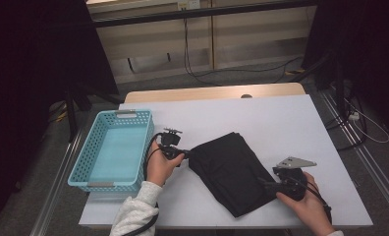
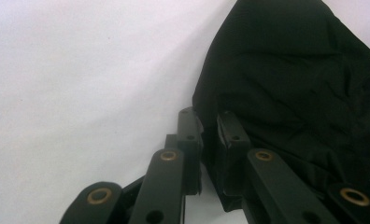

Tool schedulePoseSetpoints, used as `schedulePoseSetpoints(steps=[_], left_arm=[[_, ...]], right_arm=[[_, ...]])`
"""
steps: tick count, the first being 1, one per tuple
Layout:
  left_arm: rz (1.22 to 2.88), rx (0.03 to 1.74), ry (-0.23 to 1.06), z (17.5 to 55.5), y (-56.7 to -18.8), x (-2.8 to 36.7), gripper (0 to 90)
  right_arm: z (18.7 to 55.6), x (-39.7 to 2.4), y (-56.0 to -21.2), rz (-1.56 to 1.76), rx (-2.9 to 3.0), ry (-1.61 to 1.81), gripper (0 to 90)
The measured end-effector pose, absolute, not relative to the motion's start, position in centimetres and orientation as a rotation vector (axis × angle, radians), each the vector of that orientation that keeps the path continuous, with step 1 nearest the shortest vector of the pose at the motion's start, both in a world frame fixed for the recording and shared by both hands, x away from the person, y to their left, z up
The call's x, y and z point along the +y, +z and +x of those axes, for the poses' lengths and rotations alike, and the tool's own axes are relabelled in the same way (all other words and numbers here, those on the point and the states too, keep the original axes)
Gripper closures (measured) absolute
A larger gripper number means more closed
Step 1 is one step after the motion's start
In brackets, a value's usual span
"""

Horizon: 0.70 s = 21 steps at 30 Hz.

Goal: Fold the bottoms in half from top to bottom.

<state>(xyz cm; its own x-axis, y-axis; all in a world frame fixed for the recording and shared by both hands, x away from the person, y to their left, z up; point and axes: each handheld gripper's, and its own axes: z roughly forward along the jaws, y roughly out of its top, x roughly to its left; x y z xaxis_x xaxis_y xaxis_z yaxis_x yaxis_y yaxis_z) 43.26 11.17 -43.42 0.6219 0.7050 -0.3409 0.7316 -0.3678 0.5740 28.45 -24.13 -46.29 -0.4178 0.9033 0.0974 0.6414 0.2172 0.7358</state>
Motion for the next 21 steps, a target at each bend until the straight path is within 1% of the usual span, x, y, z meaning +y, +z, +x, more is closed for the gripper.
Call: schedulePoseSetpoints(steps=[12,14,16,18,21], left_arm=[[2.141,1.132,-0.036,43.3,-43.3,11.3,81.8],[2.131,1.138,-0.037,43.3,-43.2,11.4,81.8],[2.132,1.137,-0.029,43.4,-43.1,11.5,81.9],[2.123,1.144,-0.034,43.5,-43.1,11.6,81.9],[2.127,1.144,-0.02,43.9,-43.0,11.8,82.0]], right_arm=[[28.3,-23.3,-46.2,1.516,2.119,1.084,60.3],[28.4,-23.2,-46.2,1.52,2.124,1.097,66.8],[28.5,-23.1,-46.3,1.529,2.141,1.151,75.5],[28.6,-23.0,-46.3,1.532,2.141,1.162,76.1],[28.8,-22.8,-46.3,1.522,2.153,1.184,79.5]])
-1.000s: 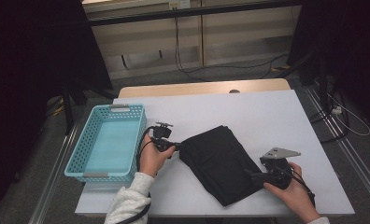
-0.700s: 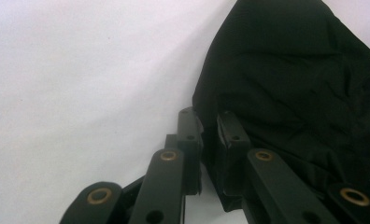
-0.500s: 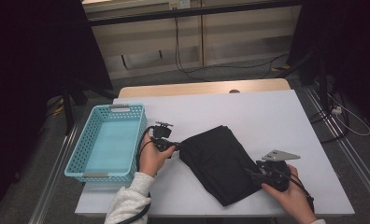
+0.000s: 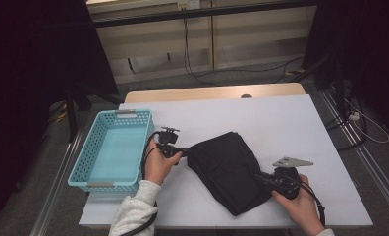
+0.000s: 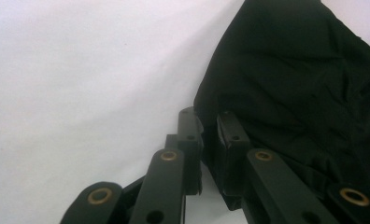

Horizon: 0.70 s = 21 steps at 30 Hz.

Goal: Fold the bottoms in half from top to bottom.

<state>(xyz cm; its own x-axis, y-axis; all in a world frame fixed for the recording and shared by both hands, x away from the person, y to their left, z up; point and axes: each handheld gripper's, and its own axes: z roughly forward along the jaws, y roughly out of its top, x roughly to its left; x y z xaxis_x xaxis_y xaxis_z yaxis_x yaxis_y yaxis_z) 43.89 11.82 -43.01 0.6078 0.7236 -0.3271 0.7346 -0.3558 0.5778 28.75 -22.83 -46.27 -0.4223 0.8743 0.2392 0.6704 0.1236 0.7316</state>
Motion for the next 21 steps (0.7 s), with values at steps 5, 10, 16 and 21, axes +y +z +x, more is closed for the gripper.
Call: schedulePoseSetpoints(steps=[5,10,16,21], left_arm=[[2.127,1.165,0.035,44.7,-42.2,12.1,81.9],[2.126,1.21,0.07,44.5,-42.2,12.7,70.9],[2.072,1.256,0.129,43.6,-41.2,13.6,51.6],[2.093,1.251,0.148,43.3,-41.6,12.8,36.9]], right_arm=[[29.4,-21.9,-46.2,1.515,2.167,1.228,80.3],[29.8,-21.2,-46.1,1.484,2.189,1.224,80.4],[29.8,-21.1,-46.0,1.482,2.191,1.223,80.3],[29.8,-21.0,-46.1,1.479,2.202,1.223,80.3]])
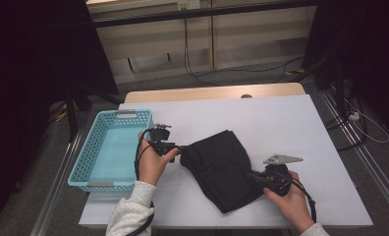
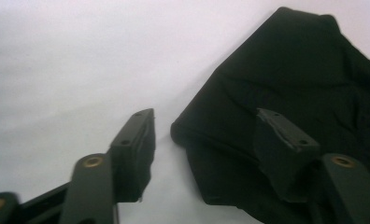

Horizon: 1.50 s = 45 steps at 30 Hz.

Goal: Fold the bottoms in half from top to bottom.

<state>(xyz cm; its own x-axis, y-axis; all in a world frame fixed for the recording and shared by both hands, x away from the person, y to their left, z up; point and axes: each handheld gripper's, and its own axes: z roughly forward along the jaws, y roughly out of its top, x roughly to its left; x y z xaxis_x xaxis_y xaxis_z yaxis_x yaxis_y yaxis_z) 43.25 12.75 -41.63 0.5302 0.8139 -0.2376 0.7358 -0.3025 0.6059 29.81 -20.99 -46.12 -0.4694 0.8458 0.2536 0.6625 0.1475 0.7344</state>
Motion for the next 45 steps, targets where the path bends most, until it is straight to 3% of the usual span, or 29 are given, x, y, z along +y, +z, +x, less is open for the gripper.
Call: schedulePoseSetpoints(steps=[11,21,24,30,34,45], left_arm=[[2.119,1.253,0.201,43.4,-43.5,11.3,19.9],[2.18,1.261,0.225,43.0,-44.4,10.6,19.8],[2.187,1.281,0.217,42.7,-44.2,10.4,26.4],[2.191,1.305,0.158,42.1,-43.8,10.1,52.0],[2.183,1.286,0.072,42.0,-43.9,9.7,76.5],[2.148,1.313,0.036,44.8,-43.6,10.2,80.6]], right_arm=[[29.8,-20.9,-46.1,1.465,2.205,1.226,80.2],[29.6,-20.7,-46.1,1.45,2.209,1.216,80.0],[29.4,-20.7,-46.0,1.433,2.213,1.211,79.7],[29.1,-20.8,-45.7,1.428,2.21,1.202,78.4],[29.1,-20.8,-45.8,1.4,2.211,1.181,73.3],[29.1,-21.2,-45.5,1.409,2.124,1.164,45.5]])
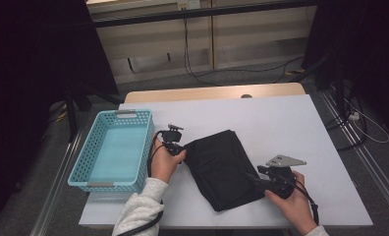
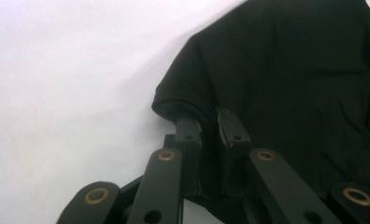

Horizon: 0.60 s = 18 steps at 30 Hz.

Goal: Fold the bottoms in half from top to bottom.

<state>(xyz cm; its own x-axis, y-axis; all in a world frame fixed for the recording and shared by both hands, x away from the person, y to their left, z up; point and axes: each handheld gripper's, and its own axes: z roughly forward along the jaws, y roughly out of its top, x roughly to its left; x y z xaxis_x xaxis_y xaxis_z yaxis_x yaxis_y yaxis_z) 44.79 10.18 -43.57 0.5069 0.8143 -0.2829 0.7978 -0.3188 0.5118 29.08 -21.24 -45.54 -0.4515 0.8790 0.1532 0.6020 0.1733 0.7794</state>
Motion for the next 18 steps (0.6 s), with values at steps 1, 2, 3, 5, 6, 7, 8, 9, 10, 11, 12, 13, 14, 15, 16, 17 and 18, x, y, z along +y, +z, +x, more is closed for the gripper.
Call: schedulePoseSetpoints(steps=[1,2,3,5,6,7,8,9,10,11,12,13,14,15,16,17,18], left_arm=[[2.145,1.313,0.033,45.1,-43.7,10.1,80.6],[2.138,1.318,0.024,45.2,-43.7,10.1,80.6],[2.14,1.316,0.027,45.4,-43.8,10.0,80.6],[2.148,1.307,0.035,45.4,-43.7,9.9,80.6],[2.146,1.306,0.039,45.4,-43.6,10.0,80.6],[2.146,1.304,0.038,45.4,-43.6,10.0,80.5],[2.143,1.304,0.04,45.4,-43.6,10.0,80.5],[2.144,1.302,0.04,45.4,-43.6,10.0,80.5],[2.144,1.302,0.04,45.4,-43.6,10.0,80.6],[2.146,1.299,0.041,45.5,-43.6,10.1,80.6],[2.15,1.295,0.044,45.5,-43.6,10.1,80.6],[2.156,1.287,0.044,45.5,-43.7,10.0,80.6],[2.158,1.285,0.046,45.6,-43.8,10.0,80.6],[2.16,1.281,0.046,45.6,-43.9,10.0,80.5],[2.157,1.284,0.052,45.5,-43.9,9.9,80.5],[2.159,1.279,0.054,45.5,-43.8,9.9,80.5],[2.16,1.279,0.056,45.5,-43.8,9.9,80.4]], right_arm=[[29.1,-21.2,-45.5,1.407,2.122,1.161,44.7],[29.2,-21.2,-45.5,1.407,2.113,1.162,43.5],[29.3,-21.3,-45.5,1.415,2.103,1.161,41.4],[29.6,-21.2,-45.5,1.433,2.092,1.163,37.5],[29.7,-21.2,-45.5,1.439,2.095,1.165,36.5],[29.8,-21.0,-45.6,1.445,2.097,1.164,35.7],[29.8,-20.9,-45.7,1.446,2.106,1.155,35.3],[29.9,-20.6,-45.8,1.445,2.115,1.148,35.3],[30.1,-20.4,-46.0,1.45,2.122,1.14,34.7],[30.2,-20.1,-46.1,1.453,2.128,1.129,34.2],[30.3,-19.9,-46.2,1.454,2.138,1.117,33.7],[30.5,-19.7,-46.4,1.457,2.139,1.097,33.6],[30.5,-19.5,-46.4,1.454,2.132,1.08,33.8],[30.5,-19.3,-46.3,1.45,2.134,1.067,33.8],[30.6,-19.2,-46.3,1.456,2.133,1.062,35.3],[30.5,-19.1,-46.4,1.456,2.123,1.063,37.3],[30.5,-18.9,-46.5,1.452,2.112,1.07,38.5]])
